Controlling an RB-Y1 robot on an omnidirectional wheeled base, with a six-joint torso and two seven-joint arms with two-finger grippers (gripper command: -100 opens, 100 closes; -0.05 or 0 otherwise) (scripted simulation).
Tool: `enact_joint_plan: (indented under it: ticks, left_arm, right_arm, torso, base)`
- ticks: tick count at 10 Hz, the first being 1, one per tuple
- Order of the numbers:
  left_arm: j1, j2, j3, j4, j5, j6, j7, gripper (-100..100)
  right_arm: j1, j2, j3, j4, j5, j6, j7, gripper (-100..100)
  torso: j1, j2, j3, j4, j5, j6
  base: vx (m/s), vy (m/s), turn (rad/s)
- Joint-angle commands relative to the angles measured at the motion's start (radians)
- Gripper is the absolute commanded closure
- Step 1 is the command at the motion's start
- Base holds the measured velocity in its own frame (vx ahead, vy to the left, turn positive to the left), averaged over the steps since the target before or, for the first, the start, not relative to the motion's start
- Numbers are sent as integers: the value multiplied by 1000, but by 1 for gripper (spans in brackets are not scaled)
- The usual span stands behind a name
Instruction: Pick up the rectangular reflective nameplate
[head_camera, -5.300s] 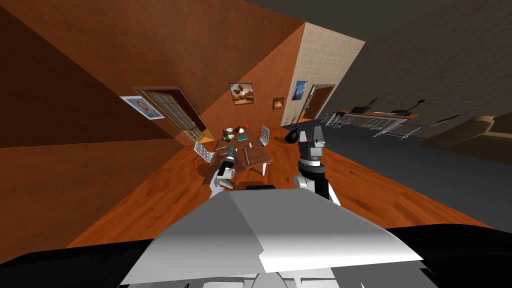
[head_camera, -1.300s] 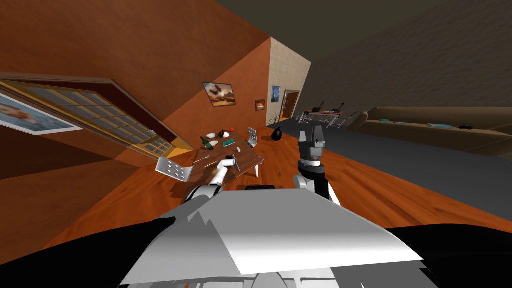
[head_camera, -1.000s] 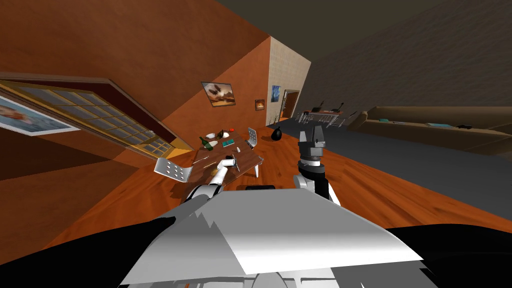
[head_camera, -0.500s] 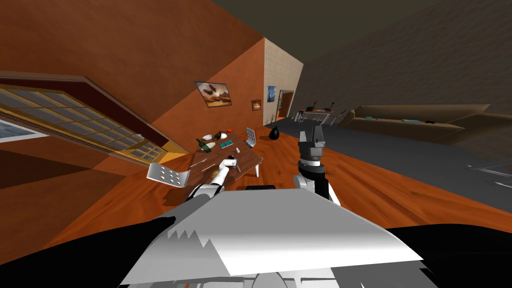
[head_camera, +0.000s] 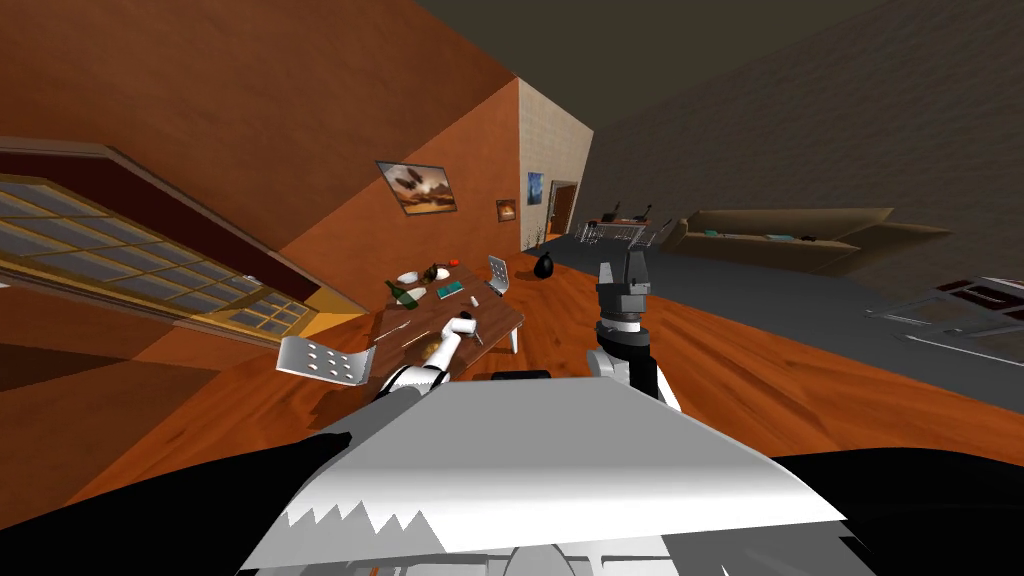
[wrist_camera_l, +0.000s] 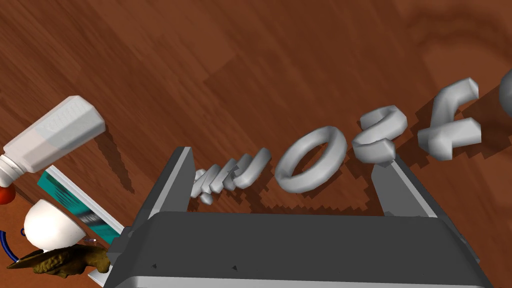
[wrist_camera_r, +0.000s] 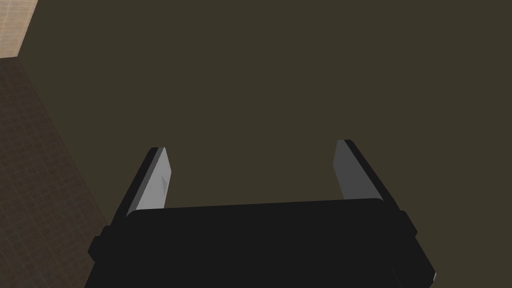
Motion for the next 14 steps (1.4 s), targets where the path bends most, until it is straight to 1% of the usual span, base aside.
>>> enact_joint_plan:
  ticks: [1,2,3,4,6,7,8,9,10,11,12,13,14]
  left_arm:
    - [-1,-1,-5,2,-4,0,29,-100]
    - [-6,-5,-37,7,-27,3,69,-100]
    - [-6,-5,-37,7,-27,3,95,-100]
    - [-11,-8,-69,13,-49,7,124,-100]
    - [-11,-8,-69,13,-49,7,174,-100]
    - [-16,-11,-102,18,-71,10,206,-100]
    - [-16,-11,-102,18,-71,10,233,-100]
    - [-16,-11,-102,18,-71,10,246,-100]
    - [-21,-14,-134,23,-94,14,283,-100]
    - [-21,-14,-134,23,-94,14,310,-100]
    - [-21,-14,-134,23,-94,14,318,-100]
    - [-25,-17,-166,28,-116,18,358,-100]
    - [-25,-17,-166,28,-116,18,384,-100]
  right_arm:
    - [0,0,0,0,0,0,0,0]
    - [0,0,0,0,0,0,0,0]
    - [0,0,0,0,0,0,0,0]
    - [0,0,0,0,0,0,0,0]
    - [0,0,0,0,0,0,0,0]
    - [0,0,0,0,0,0,0,0]
    - [0,0,0,0,0,0,0,0]
    - [0,0,0,0,0,0,0,0]
    - [0,0,0,0,0,0,0,0]
    - [0,0,0,0,0,0,0,0]
    - [0,0,0,0,0,0,0,0]
    - [0,0,0,0,0,0,0,0]
    - [0,0,0,0,0,0,0,0]
  torso:
    - [0,0,0,0,0,0]
    - [-2,-1,-1,0,0,0]
    - [-1,-1,0,0,0,1]
    - [0,-1,-1,0,0,0]
    - [1,0,0,0,0,0]
    - [-1,-1,0,0,0,0]
    - [-1,-1,0,0,0,1]
    - [0,-1,0,0,0,0]
    - [-2,-1,-1,0,0,0]
    - [-1,-1,0,0,0,1]
    - [0,0,0,0,0,0]
    - [-2,-1,-1,0,0,0]
    - [0,-1,0,0,0,1]
  base:
    - [-7,32,10]
    - [-20,60,-211]
    - [-19,81,-106]
    - [-32,115,-157]
    - [-30,65,-54]
    - [-29,66,-176]
    - [-32,79,-124]
    - [-16,39,10]
    - [-33,62,-175]
    - [-36,80,-131]
    - [-16,42,7]
    - [-38,75,-151]
    - [-38,77,-119]
